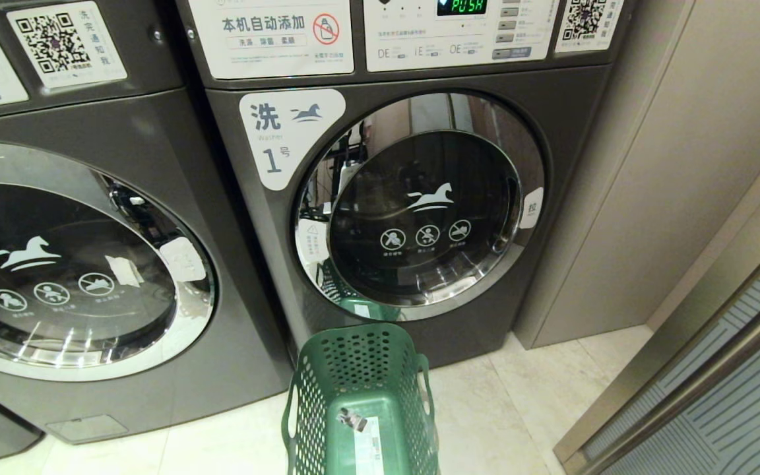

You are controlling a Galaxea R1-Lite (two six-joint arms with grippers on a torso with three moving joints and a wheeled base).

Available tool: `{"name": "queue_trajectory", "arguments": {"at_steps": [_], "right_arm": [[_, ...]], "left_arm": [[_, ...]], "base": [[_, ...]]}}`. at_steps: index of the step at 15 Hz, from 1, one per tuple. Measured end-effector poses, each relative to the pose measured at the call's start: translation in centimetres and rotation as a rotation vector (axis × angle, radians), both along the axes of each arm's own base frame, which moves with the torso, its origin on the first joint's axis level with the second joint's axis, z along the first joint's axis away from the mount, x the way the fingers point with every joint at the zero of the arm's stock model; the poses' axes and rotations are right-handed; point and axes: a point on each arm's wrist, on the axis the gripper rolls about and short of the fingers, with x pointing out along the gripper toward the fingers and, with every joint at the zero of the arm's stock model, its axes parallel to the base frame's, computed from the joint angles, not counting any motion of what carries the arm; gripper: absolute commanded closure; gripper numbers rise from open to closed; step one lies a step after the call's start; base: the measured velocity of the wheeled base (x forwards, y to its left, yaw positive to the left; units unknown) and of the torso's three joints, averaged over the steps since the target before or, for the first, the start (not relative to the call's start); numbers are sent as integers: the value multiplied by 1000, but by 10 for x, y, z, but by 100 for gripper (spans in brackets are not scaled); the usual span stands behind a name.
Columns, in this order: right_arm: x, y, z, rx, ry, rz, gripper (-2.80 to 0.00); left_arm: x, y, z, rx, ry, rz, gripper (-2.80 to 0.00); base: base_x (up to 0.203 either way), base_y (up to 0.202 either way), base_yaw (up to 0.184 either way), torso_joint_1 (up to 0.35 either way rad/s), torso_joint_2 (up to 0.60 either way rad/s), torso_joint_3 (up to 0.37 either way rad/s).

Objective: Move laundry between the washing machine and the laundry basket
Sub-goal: Open the lid of the washing machine

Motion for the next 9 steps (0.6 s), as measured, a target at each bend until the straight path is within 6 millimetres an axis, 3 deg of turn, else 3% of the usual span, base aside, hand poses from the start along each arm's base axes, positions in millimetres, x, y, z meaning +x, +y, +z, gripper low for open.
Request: {"name": "queue_trajectory", "arguments": {"at_steps": [3, 6, 7, 9], "right_arm": [[0, 0, 0, 7, 1, -3, 0], [0, 0, 0, 29, 0, -18, 0], [0, 0, 0, 29, 0, -18, 0], [0, 0, 0, 29, 0, -18, 0]], "left_arm": [[-2, 0, 5, 1, -7, -9, 0], [-14, 0, 45, -3, -52, -15, 0], [-14, 0, 60, -11, -38, -17, -280], [-2, 0, 88, -44, 29, -19, -280]], "base": [[0, 0, 0, 0, 0, 0], [0, 0, 0, 0, 0, 0], [0, 0, 0, 0, 0, 0], [0, 0, 0, 0, 0, 0]]}}
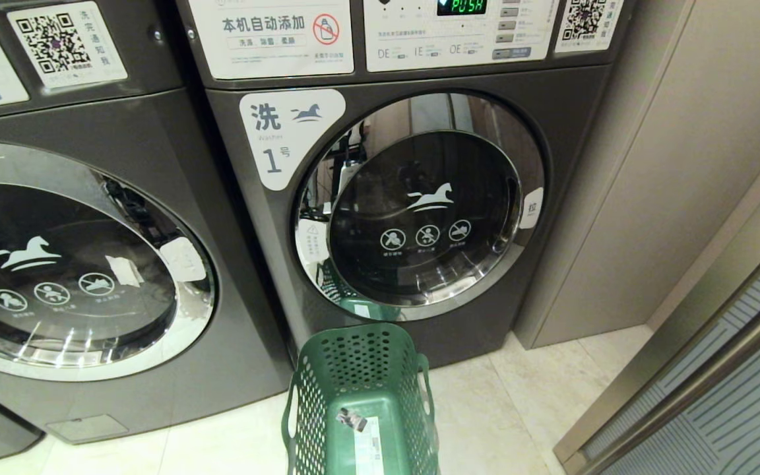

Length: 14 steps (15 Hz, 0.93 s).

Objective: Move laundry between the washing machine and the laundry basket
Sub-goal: Open the lid of the washing machine

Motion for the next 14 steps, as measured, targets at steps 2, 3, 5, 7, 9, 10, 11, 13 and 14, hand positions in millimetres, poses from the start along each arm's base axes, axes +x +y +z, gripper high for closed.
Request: {"name": "queue_trajectory", "arguments": {"at_steps": [2, 3, 5, 7, 9, 10, 11, 13, 14], "right_arm": [[0, 0, 0, 0, 0, 0, 0], [0, 0, 0, 0, 0, 0, 0], [0, 0, 0, 0, 0, 0, 0], [0, 0, 0, 0, 0, 0, 0], [0, 0, 0, 0, 0, 0, 0], [0, 0, 0, 0, 0, 0, 0], [0, 0, 0, 0, 0, 0, 0], [0, 0, 0, 0, 0, 0, 0], [0, 0, 0, 0, 0, 0, 0]], "left_arm": [[24, 0, 16, -40, 113, -5, -280], [37, 0, 19, -56, 171, -7, -280], [71, -1, 21, -92, 288, -25, -280], [112, -1, 15, -136, 384, -44, -280], [153, 0, 4, -168, 432, -53, -280], [175, 1, -4, -178, 437, -53, -280], [195, 4, -11, -182, 424, -50, -280], [231, 15, -28, -180, 387, -47, -280], [245, 25, -38, -175, 368, -44, -280]], "base": [[0, 0, 0, 0, 0, 0], [0, 0, 0, 0, 0, 0], [0, 0, 0, 0, 0, 0], [0, 0, 0, 0, 0, 0], [0, 0, 0, 0, 0, 0], [0, 0, 0, 0, 0, 0], [0, 0, 0, 0, 0, 0], [0, 0, 0, 0, 0, 0], [0, 0, 0, 0, 0, 0]]}}
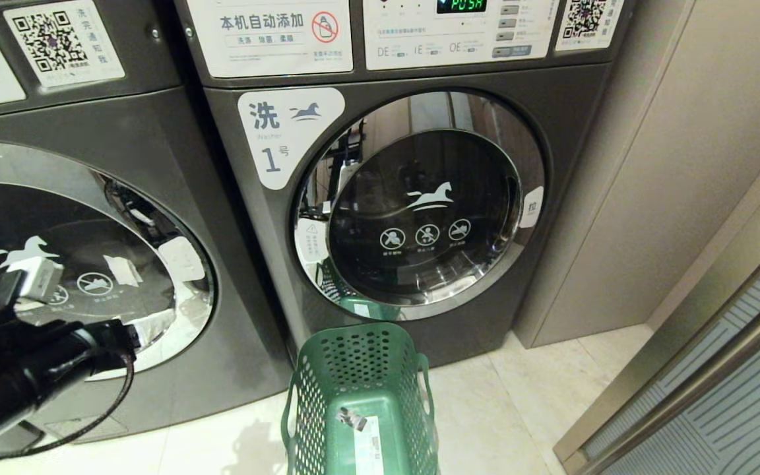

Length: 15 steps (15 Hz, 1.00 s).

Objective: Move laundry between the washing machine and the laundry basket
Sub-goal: Open the lid of the washing machine

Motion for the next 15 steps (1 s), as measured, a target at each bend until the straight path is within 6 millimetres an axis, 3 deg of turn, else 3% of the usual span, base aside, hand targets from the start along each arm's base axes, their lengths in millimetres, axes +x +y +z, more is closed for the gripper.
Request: {"name": "queue_trajectory", "arguments": {"at_steps": [2, 6, 8, 12, 15], "right_arm": [[0, 0, 0, 0, 0, 0, 0], [0, 0, 0, 0, 0, 0, 0], [0, 0, 0, 0, 0, 0, 0], [0, 0, 0, 0, 0, 0, 0], [0, 0, 0, 0, 0, 0, 0]], "left_arm": [[18, 25, -15, 14, -67, -54, -280], [32, 64, -39, 94, -177, -229, -280], [40, 70, -49, 94, -206, -292, -280], [81, 85, -56, 134, -284, -317, -280], [100, 92, -61, 146, -308, -321, -280]], "base": [[0, 0, 0, 0, 0, 0], [0, 0, 0, 0, 0, 0], [0, 0, 0, 0, 0, 0], [0, 0, 0, 0, 0, 0], [0, 0, 0, 0, 0, 0]]}}
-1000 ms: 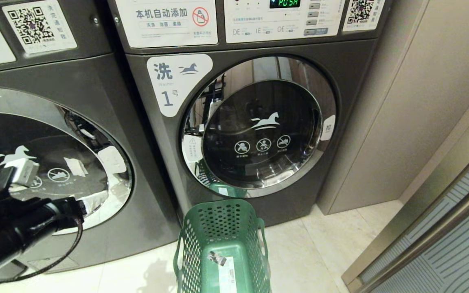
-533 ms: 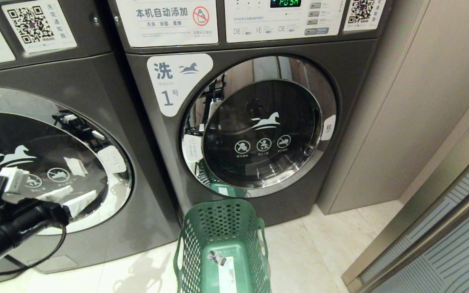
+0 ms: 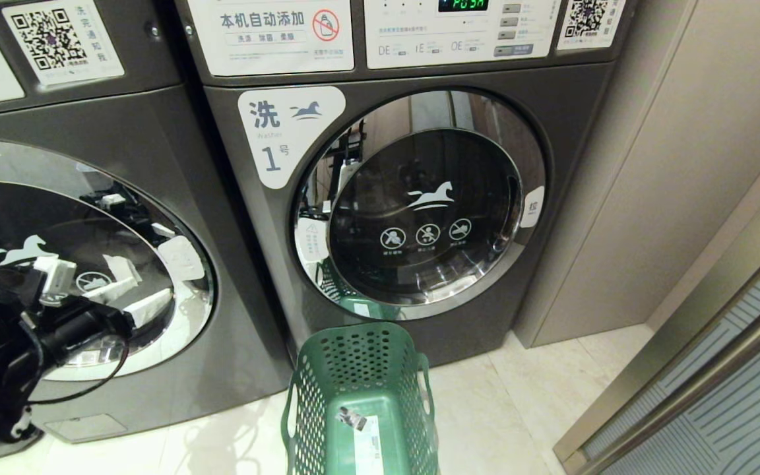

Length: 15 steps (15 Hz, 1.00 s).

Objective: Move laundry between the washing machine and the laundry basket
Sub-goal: Open the lid of the washing machine

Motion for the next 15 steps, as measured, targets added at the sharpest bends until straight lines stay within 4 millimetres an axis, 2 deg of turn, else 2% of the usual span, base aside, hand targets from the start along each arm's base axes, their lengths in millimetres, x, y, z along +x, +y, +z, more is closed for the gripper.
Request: {"name": "queue_trajectory", "arguments": {"at_steps": [3, 8, 11, 15], "right_arm": [[0, 0, 0, 0, 0, 0, 0], [0, 0, 0, 0, 0, 0, 0], [0, 0, 0, 0, 0, 0, 0], [0, 0, 0, 0, 0, 0, 0]], "left_arm": [[16, 2, -3, 8, -22, -13, -280], [31, -7, -9, 11, -33, -51, -280], [49, -10, -10, 26, -69, -64, -280], [58, -12, -18, 26, -68, -61, -280]], "base": [[0, 0, 0, 0, 0, 0], [0, 0, 0, 0, 0, 0], [0, 0, 0, 0, 0, 0], [0, 0, 0, 0, 0, 0]]}}
